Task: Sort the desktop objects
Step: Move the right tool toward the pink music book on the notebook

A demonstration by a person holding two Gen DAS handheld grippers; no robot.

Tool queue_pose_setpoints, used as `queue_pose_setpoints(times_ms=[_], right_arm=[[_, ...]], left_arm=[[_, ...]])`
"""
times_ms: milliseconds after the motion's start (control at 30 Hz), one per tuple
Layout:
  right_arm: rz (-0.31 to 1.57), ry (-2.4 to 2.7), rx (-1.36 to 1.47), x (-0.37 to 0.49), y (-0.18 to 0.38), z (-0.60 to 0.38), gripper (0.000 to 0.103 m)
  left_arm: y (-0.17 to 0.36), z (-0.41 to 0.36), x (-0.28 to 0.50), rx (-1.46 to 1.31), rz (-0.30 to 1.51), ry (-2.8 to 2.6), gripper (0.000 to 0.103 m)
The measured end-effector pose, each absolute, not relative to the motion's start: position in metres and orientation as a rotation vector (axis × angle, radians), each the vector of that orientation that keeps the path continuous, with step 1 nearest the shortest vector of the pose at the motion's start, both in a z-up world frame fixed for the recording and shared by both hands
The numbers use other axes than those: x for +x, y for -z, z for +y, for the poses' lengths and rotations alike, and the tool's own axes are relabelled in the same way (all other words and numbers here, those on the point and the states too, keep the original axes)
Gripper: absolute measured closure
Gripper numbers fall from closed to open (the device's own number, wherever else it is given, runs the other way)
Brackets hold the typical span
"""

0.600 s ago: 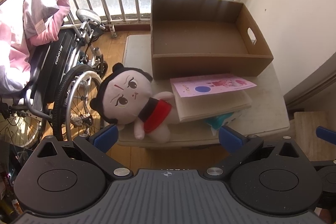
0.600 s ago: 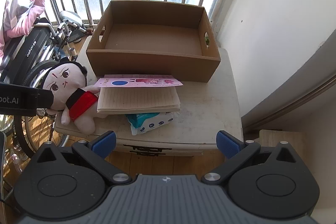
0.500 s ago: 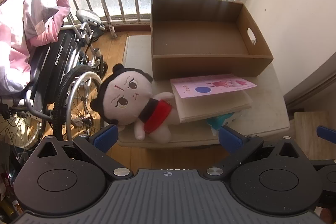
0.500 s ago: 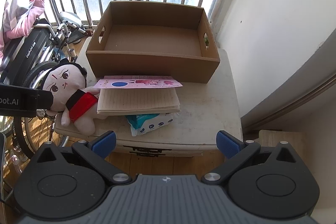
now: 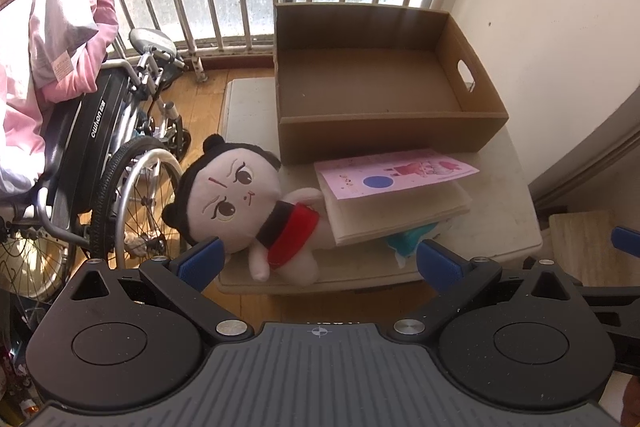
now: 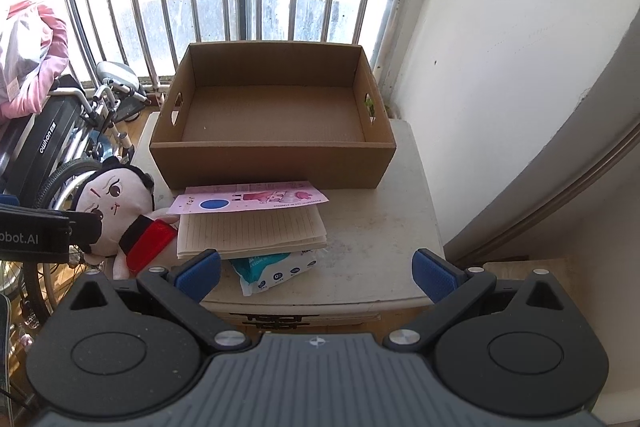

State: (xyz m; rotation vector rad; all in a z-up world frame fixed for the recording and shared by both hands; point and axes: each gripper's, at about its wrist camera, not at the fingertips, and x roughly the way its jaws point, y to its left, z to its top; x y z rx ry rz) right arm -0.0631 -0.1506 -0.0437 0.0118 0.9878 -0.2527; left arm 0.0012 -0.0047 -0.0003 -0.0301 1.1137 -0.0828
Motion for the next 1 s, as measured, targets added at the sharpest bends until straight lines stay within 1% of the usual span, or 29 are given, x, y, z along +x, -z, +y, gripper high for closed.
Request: queue_pose_setpoints(times_ms=[233, 367, 500, 600, 667, 767, 867, 900, 933, 1000], right_arm=[[0.893, 0.256, 0.032, -0.043, 0.031, -0.177, 0.0], [0.853, 0.168, 0.061, -0.013, 0.032, -0.201, 0.0], [0.882, 0.121, 0.085, 0.033, 0.052, -0.225, 0.0], [0.94, 0.069, 0.147, 0.065, 0.081, -0.241, 0.0], [0.994, 0.031, 0.193, 0.081, 0.101, -0.248, 0.004], [1.093, -0.036, 0.249, 0.103, 0.139, -0.255, 0.015], [1.183, -0.078, 0.303, 0.117, 0.173, -0.261, 0.025], [1.212, -0.091, 0.322, 0.123, 0.182, -0.263, 0.026], [1.235, -0.103, 0.339, 0.127, 0.191, -0.265, 0.028], [1.271, -0.125, 0.361, 0.132, 0.207, -0.268, 0.031]], left_arm=[[0.003, 0.007, 0.016, -0.101, 1.058, 0.136, 0.001], [0.004, 0.015, 0.028, -0.174, 1.0, 0.163, 0.001], [0.01, 0.014, 0.049, -0.178, 0.995, 0.142, 0.0], [0.019, 0.008, 0.064, -0.158, 1.0, 0.128, 0.001], [0.032, 0.003, 0.075, -0.146, 1.022, 0.108, 0.001], [0.051, -0.002, 0.092, -0.168, 1.067, 0.089, 0.002], [0.071, -0.008, 0.103, -0.198, 1.095, 0.087, 0.009], [0.079, -0.011, 0.107, -0.2, 1.112, 0.082, 0.012], [0.086, -0.014, 0.11, -0.198, 1.134, 0.075, 0.02], [0.101, -0.022, 0.117, -0.184, 1.192, 0.062, 0.031]])
